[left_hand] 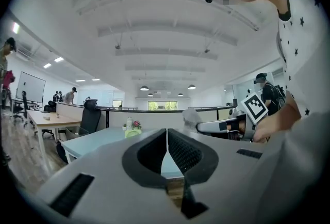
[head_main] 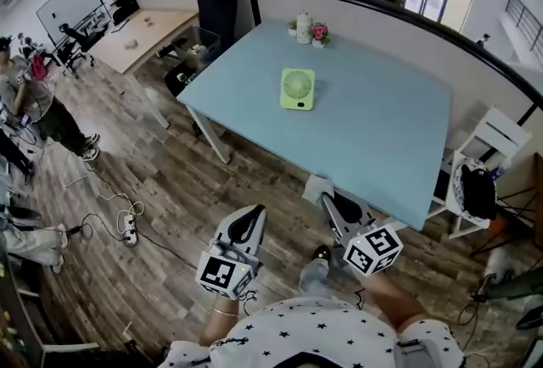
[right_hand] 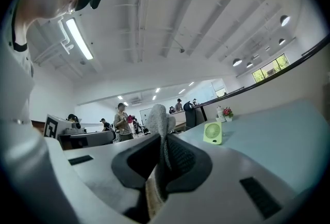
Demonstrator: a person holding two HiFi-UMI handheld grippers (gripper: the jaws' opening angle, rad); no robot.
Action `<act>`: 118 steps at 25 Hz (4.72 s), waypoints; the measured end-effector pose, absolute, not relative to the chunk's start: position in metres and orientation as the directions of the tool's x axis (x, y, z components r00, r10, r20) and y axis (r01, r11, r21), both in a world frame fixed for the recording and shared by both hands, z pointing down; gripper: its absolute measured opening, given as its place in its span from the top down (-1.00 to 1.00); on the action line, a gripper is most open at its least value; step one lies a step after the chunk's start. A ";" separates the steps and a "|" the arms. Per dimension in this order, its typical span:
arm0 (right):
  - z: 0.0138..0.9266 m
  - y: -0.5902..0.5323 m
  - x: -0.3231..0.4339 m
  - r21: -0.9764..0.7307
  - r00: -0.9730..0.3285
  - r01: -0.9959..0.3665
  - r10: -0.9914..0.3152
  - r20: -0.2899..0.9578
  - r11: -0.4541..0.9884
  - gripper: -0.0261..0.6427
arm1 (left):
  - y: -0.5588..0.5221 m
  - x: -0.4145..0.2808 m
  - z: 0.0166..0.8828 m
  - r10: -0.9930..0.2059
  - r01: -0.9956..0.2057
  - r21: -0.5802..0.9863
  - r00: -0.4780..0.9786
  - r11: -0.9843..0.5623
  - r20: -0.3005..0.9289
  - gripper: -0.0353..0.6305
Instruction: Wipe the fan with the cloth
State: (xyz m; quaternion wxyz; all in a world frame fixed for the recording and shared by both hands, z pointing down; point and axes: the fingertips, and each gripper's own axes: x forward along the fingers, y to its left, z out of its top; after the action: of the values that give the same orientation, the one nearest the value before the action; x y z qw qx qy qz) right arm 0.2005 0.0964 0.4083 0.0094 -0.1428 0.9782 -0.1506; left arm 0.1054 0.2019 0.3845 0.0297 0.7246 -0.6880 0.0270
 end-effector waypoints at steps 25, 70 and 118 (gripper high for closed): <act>0.434 -0.079 0.158 -0.313 -0.901 -0.429 -0.425 0.084 0.848 0.84 | -0.005 0.049 0.422 -0.974 -0.979 0.046 0.202 -0.198 0.100 0.80; 0.532 -0.265 -0.151 -0.208 -0.723 -0.671 -0.566 0.396 0.712 0.83 | -0.193 -0.253 0.435 -0.927 -0.932 0.045 0.362 -0.359 0.102 0.80; 0.523 -0.302 -0.078 -0.290 -0.658 -0.753 -0.665 0.354 0.590 0.83 | -0.202 -0.243 0.446 -0.919 -0.928 0.096 0.370 -0.360 0.136 0.80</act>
State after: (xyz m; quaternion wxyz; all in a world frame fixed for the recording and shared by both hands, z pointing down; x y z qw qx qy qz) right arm -0.0781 -0.3020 0.5235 -0.1046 -0.4003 0.8856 -0.2110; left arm -0.2433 -0.2019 0.4458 0.0784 0.8240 -0.5604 0.0293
